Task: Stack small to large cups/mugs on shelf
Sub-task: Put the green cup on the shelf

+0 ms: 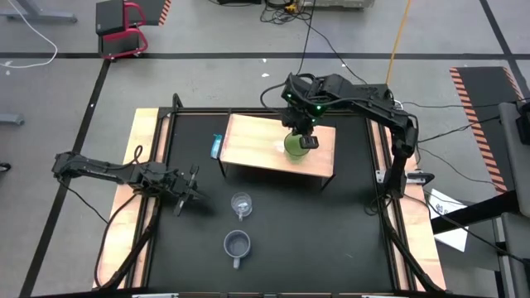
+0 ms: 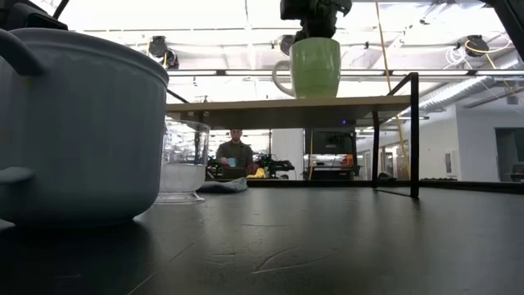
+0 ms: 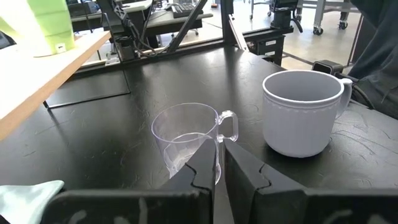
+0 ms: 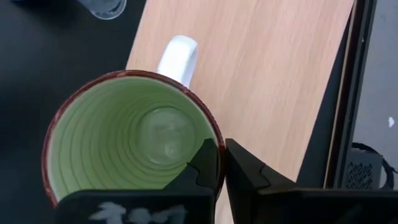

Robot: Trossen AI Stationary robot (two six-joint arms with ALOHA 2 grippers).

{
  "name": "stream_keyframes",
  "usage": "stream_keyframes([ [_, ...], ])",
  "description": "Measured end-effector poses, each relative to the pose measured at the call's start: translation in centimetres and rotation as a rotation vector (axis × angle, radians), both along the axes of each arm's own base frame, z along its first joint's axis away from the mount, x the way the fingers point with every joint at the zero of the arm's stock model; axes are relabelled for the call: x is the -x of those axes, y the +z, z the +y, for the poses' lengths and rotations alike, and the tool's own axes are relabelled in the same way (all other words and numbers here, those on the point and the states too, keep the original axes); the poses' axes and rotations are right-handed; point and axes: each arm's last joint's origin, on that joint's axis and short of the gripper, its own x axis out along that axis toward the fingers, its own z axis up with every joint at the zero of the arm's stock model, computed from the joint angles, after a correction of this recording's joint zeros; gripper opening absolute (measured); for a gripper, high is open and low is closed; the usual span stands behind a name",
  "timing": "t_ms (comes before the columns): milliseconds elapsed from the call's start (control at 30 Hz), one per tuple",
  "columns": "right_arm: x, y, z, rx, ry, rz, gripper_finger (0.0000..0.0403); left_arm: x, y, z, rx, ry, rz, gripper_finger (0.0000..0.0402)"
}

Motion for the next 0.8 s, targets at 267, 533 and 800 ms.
stream_keyframes([
  [267,0.02,-0.06,-0.21,0.001,-0.003,-0.003,0.0004,0.0,-0.01,0.0,0.0,0.0,0.0,0.0033],
  [533,-0.21,-0.06,-0.3,0.008,-0.005,-0.022,0.0004,0.0,-0.01,0.0,0.0,0.0,0.0,0.0033],
  [800,-0.38,-0.05,-0.37,0.012,-0.012,-0.036,0.0004,0.0,0.01,0.0,0.0,0.0,0.0,0.0033],
])
